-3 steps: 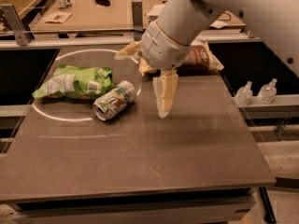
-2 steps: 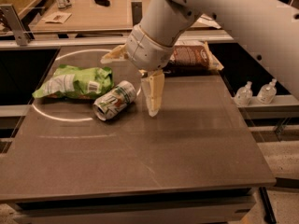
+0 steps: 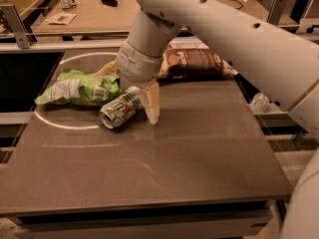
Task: Place 7up can upright
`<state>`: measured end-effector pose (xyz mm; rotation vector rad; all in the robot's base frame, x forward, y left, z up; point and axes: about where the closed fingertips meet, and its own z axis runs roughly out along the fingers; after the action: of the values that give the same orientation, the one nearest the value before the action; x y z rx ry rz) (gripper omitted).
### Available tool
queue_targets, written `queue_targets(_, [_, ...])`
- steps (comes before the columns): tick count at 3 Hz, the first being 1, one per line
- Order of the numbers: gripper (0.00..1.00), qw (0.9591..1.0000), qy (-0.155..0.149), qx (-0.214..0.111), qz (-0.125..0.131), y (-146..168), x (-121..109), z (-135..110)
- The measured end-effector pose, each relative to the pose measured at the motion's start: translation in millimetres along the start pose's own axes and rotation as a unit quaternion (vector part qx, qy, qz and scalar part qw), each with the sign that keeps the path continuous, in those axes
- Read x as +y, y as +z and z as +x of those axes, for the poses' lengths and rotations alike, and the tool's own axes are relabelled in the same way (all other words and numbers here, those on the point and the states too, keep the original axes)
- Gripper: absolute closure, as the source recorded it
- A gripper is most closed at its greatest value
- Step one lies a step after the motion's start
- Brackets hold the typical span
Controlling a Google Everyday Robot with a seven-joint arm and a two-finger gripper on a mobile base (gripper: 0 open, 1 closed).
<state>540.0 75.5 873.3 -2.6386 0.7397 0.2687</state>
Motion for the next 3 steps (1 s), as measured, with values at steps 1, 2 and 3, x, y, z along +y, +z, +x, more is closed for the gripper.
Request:
queue_targets(1, [0.0, 0.9994, -0.003, 0.025, -0.022, 6, 2, 13])
queue_targets(2, [0.0, 0.9972, 0.018, 0.055, -0.046, 3, 14, 24])
queue_targets(3, [0.0, 0.9949, 0.035, 0.073, -0.06, 3, 26, 25])
